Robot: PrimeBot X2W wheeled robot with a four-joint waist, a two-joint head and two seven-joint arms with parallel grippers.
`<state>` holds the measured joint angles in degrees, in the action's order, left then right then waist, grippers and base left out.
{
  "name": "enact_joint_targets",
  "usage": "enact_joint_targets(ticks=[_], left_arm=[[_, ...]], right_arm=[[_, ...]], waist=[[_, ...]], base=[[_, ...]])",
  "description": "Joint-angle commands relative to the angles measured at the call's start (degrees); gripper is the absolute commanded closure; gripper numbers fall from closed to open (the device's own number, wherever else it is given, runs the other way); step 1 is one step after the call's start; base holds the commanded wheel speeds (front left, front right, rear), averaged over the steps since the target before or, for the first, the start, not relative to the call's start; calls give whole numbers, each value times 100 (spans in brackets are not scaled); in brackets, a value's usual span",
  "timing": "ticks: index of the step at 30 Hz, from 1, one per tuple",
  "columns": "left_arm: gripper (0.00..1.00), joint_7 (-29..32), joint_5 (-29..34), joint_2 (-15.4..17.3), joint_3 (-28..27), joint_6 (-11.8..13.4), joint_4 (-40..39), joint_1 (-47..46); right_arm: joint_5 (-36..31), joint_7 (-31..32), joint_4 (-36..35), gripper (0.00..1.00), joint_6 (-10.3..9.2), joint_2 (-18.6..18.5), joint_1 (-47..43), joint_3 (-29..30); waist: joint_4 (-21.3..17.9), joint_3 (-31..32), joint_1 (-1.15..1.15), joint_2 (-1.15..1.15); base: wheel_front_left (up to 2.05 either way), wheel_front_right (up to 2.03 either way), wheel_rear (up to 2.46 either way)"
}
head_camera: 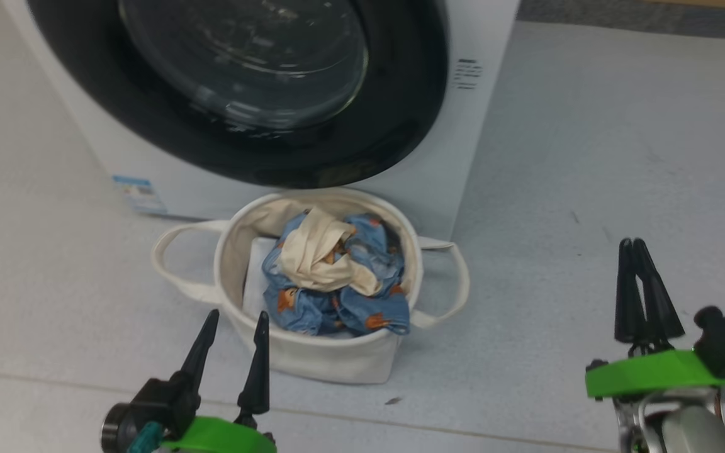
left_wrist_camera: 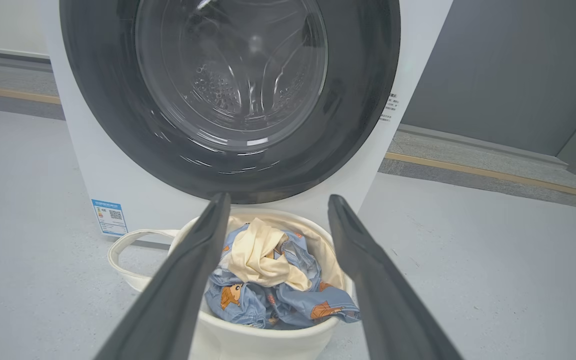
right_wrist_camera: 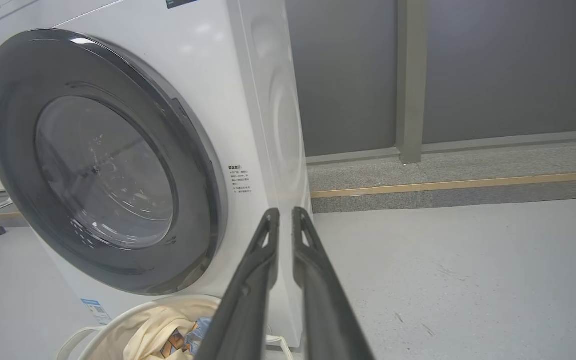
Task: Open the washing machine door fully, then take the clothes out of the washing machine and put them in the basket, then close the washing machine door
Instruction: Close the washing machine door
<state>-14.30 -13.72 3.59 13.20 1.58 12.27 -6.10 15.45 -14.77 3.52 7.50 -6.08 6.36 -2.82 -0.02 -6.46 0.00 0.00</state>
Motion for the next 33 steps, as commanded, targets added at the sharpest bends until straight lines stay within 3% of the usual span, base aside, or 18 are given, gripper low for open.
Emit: enact_joint_targets(ticks=[1, 12, 33], left_arm=[[0, -70, 43, 60, -234, -30, -222, -58], [0, -70, 73, 8, -551, -279, -180, 282], [0, -70, 180, -60, -656, -397, -39, 301]], right_arm=[[-60, -23, -238, 1, -1, 25, 19, -83], [-157, -23, -150, 0, -1, 211, -525, 201], [-180, -23, 88, 0, -1, 302, -529, 214]], waist=[[-220, 180, 0, 0], [-545, 509, 0, 0], [-544, 660, 0, 0]], base=[[0, 0, 0], [0, 0, 0], [0, 0, 0]])
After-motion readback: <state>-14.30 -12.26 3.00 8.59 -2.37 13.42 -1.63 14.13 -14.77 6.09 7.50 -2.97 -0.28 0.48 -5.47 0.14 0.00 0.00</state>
